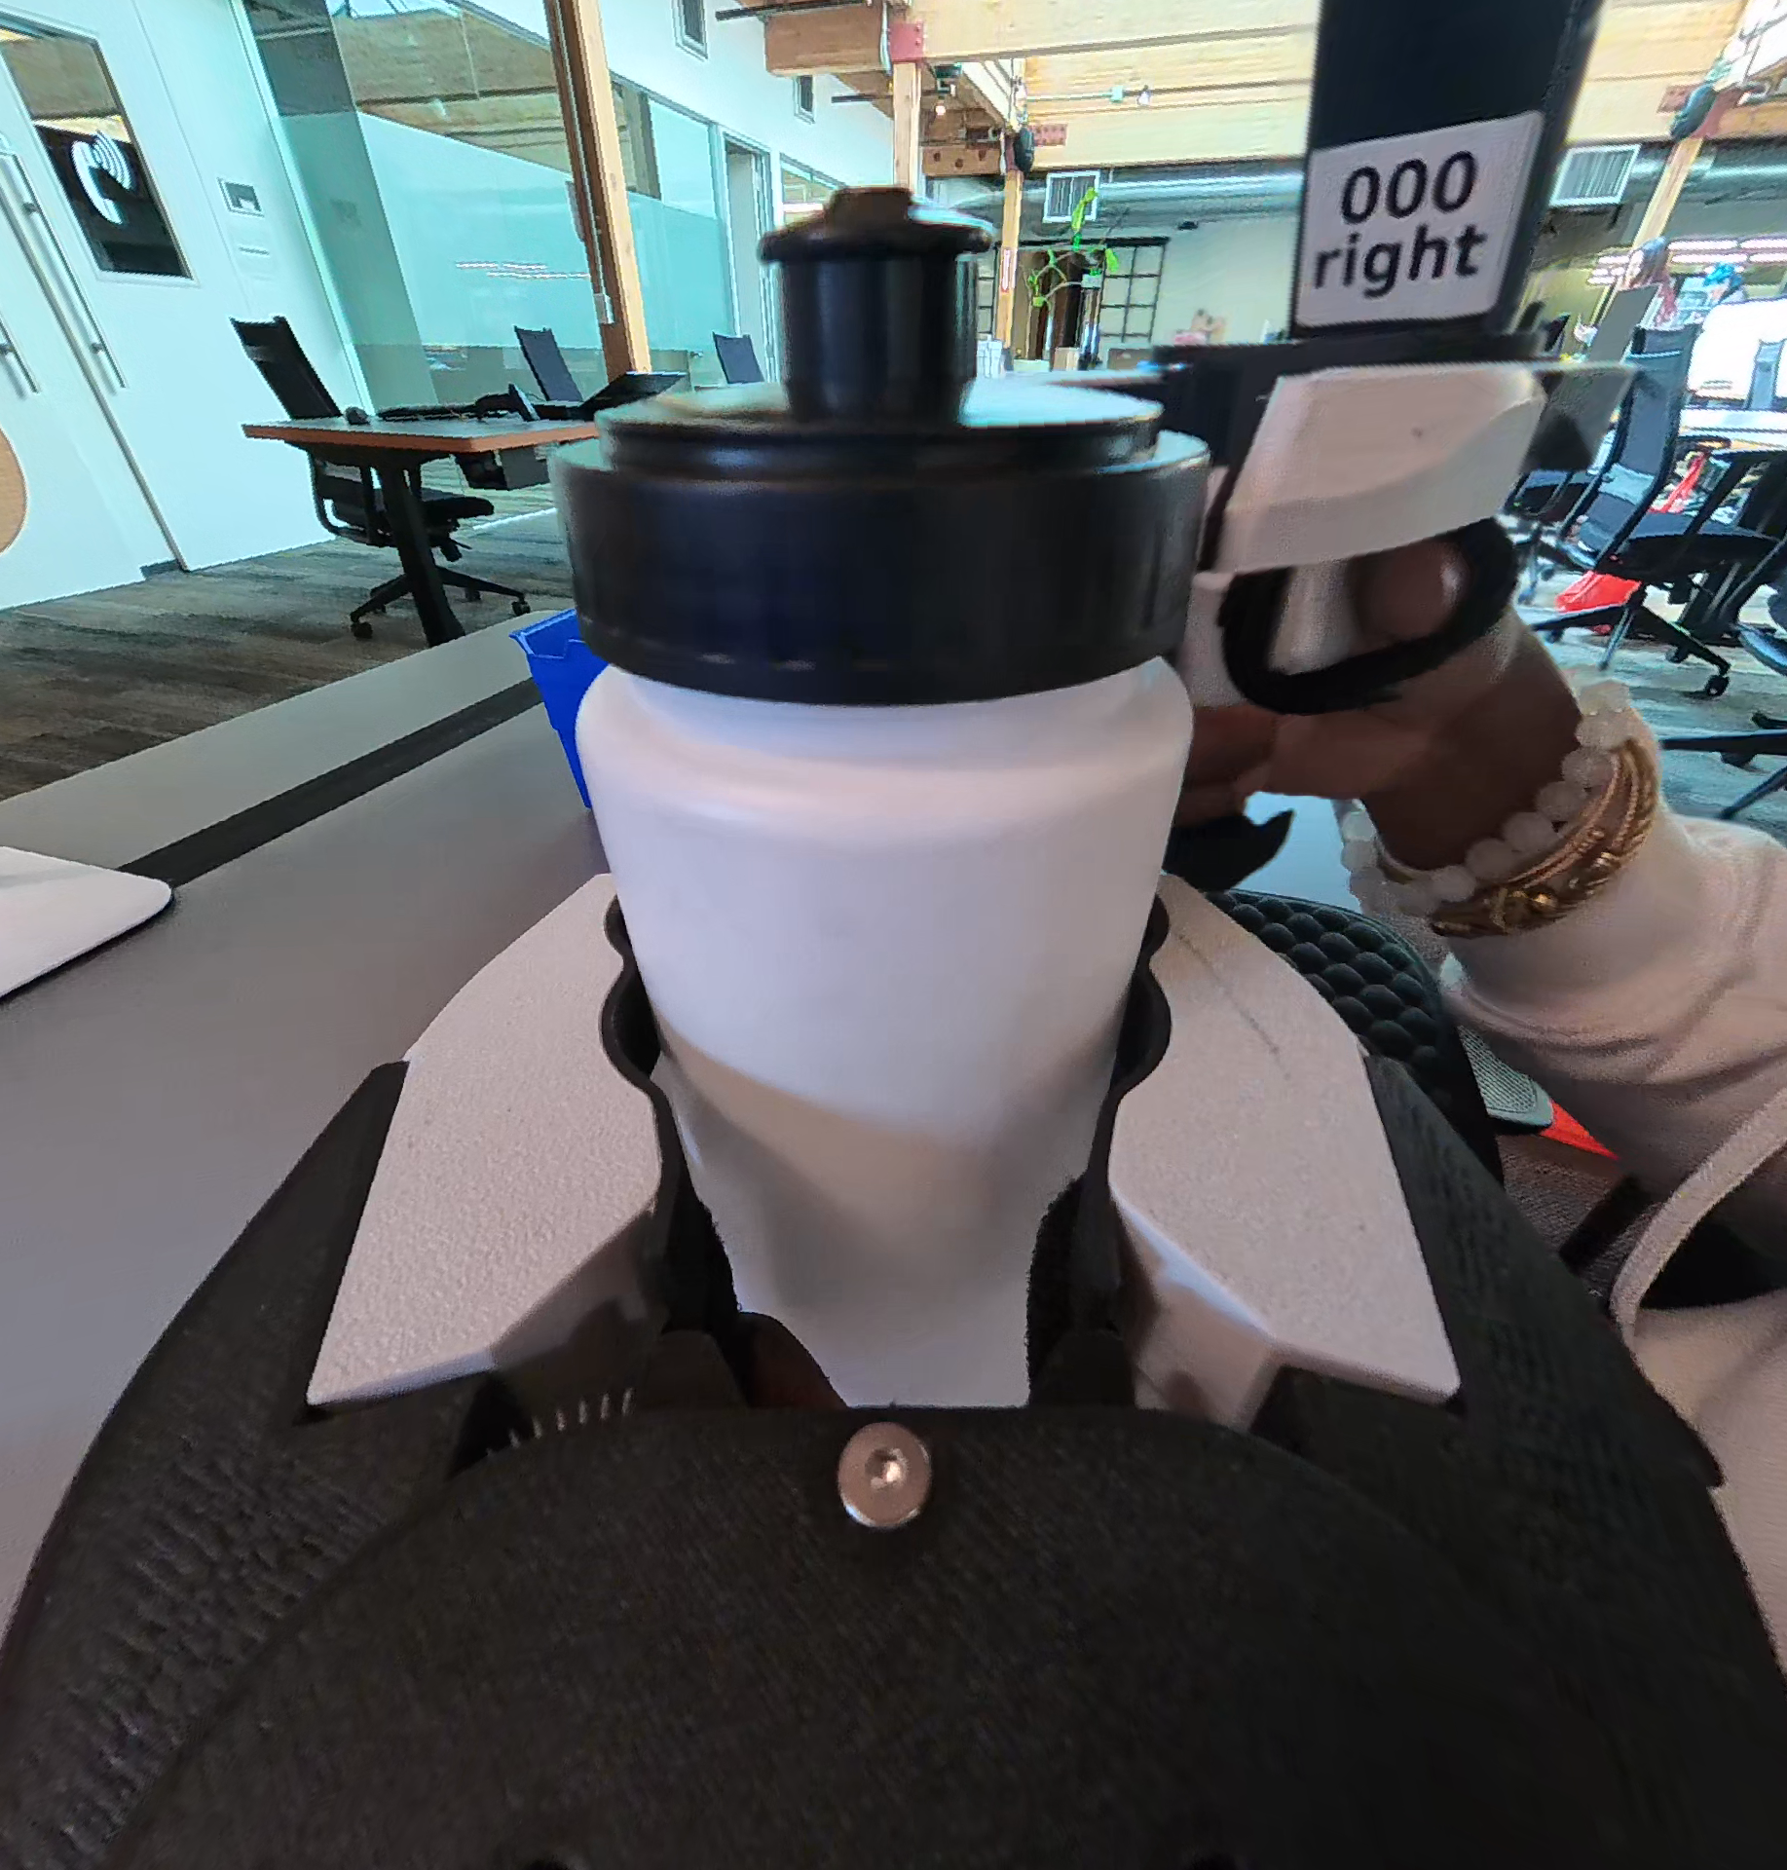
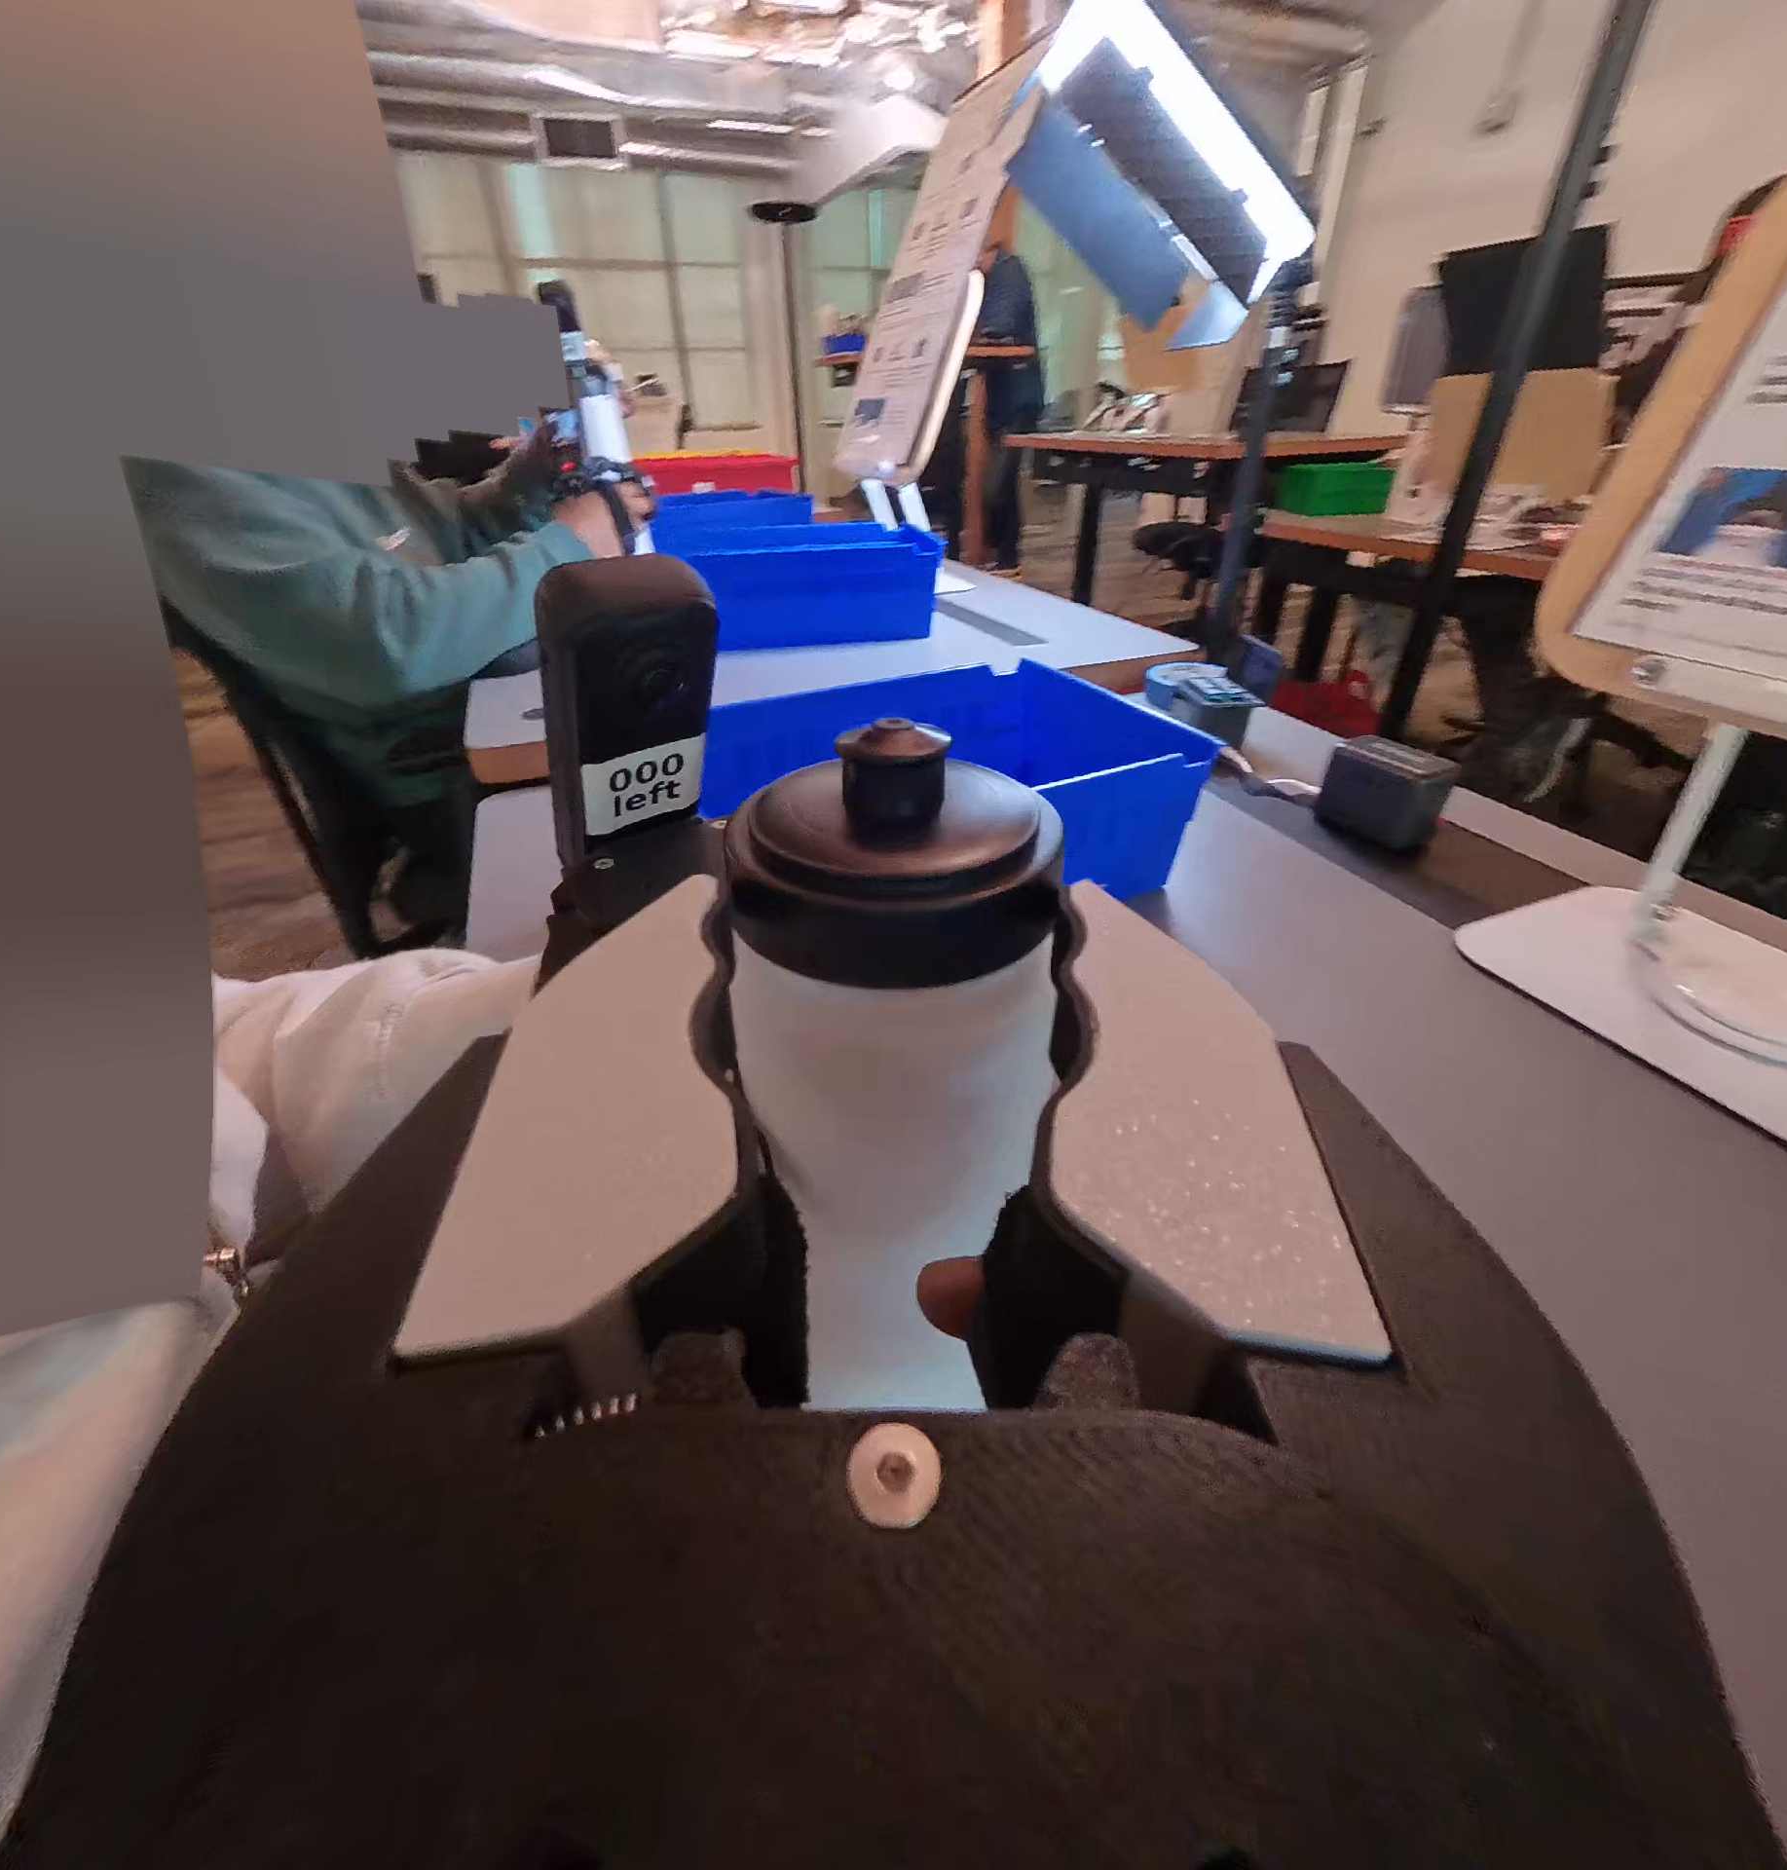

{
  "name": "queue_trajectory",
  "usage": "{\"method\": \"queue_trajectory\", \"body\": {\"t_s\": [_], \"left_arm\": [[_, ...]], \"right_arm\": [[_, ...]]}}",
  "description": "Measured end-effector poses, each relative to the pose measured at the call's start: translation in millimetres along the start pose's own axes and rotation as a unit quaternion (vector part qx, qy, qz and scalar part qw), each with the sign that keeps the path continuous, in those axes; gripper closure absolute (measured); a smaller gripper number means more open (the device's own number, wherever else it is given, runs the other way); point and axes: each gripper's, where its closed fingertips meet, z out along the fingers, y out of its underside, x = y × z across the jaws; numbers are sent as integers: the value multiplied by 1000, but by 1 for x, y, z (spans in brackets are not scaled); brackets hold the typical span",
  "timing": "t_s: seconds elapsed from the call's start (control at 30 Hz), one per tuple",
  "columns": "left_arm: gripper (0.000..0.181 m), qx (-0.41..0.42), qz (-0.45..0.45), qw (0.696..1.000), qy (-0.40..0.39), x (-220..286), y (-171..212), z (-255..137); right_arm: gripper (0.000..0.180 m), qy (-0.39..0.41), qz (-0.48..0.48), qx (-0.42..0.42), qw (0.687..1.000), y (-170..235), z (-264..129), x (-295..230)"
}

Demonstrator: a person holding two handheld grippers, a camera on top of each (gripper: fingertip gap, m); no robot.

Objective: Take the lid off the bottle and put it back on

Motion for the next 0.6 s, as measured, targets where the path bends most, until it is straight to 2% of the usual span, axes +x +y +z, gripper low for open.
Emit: {"method": "queue_trajectory", "body": {"t_s": [0.1,0.17,0.3,0.37,0.47,0.5,0.6], "left_arm": [[89,3,-4,1000,-5,-2,0,-1],[89,4,-5,1000,-3,-2,0,-1],[89,1,0,1000,-2,0,0,1],[89,2,1,1000,3,1,0,1],[89,4,1,1000,11,3,0,1],[89,4,2,1000,14,4,0,1],[89,4,4,1000,19,6,0,1]], "right_arm": [[136,-5,2,11,1000,0,-15,-6],[131,-75,6,29,997,-5,-25,-20],[122,-40,15,61,997,-21,-23,8],[105,-66,2,48,997,-19,-9,6],[86,-146,3,1,989,-6,14,-9],[85,-166,8,-10,986,-3,19,-13],[102,-168,10,-4,986,0,26,-12]]}}
